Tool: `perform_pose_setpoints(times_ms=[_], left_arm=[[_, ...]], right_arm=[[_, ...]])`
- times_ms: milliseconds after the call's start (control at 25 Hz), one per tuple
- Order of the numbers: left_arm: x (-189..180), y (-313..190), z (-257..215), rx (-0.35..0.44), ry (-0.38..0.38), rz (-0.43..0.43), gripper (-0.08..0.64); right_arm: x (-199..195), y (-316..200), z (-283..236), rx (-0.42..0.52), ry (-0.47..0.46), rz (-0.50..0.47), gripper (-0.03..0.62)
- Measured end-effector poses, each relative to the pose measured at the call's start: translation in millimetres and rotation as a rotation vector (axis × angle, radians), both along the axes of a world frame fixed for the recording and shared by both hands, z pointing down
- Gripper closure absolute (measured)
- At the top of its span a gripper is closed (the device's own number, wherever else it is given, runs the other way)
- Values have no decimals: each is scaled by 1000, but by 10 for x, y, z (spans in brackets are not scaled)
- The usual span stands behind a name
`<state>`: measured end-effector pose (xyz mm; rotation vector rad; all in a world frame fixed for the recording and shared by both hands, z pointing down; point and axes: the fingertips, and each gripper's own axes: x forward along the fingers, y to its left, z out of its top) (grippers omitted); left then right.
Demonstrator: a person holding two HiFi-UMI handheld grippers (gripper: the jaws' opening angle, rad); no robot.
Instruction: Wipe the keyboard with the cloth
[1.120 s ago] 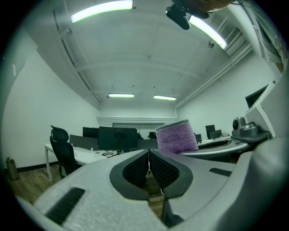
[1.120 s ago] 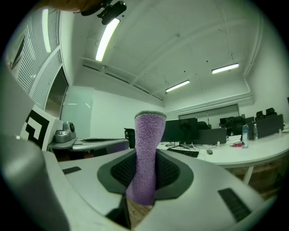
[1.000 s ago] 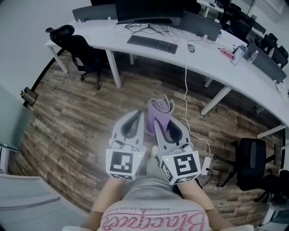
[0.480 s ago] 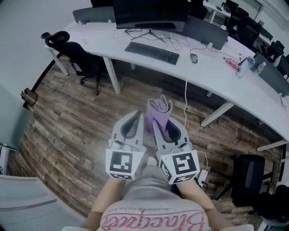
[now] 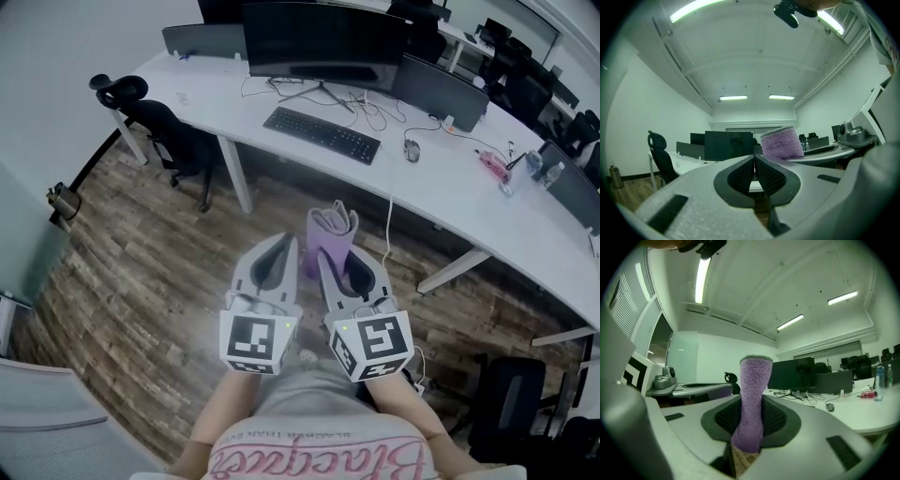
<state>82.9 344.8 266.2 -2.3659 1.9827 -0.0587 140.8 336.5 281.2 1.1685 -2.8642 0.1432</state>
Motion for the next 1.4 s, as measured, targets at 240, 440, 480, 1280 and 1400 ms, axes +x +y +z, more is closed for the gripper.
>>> perform_pose_setpoints(times_ms=[240, 440, 480, 1280, 1400], left_arm=[[-159, -292, -24, 7, 4, -27, 555], [-324, -644, 44, -5, 10, -36, 555], [-358, -724, 44, -5, 10, -33, 555], [-1484, -2555, 44, -20, -4, 82, 555], [-1673, -2790, 105, -31, 2, 98, 555]], right_arm=[[-166, -314, 5, 4, 10, -21, 502], [-275, -642, 67, -7, 17, -18, 502], [-300, -719, 76, -10, 17, -14, 502], [-1418, -2485, 108, -30, 26, 105, 502], [-1597, -2700, 145, -37, 35, 120, 502]])
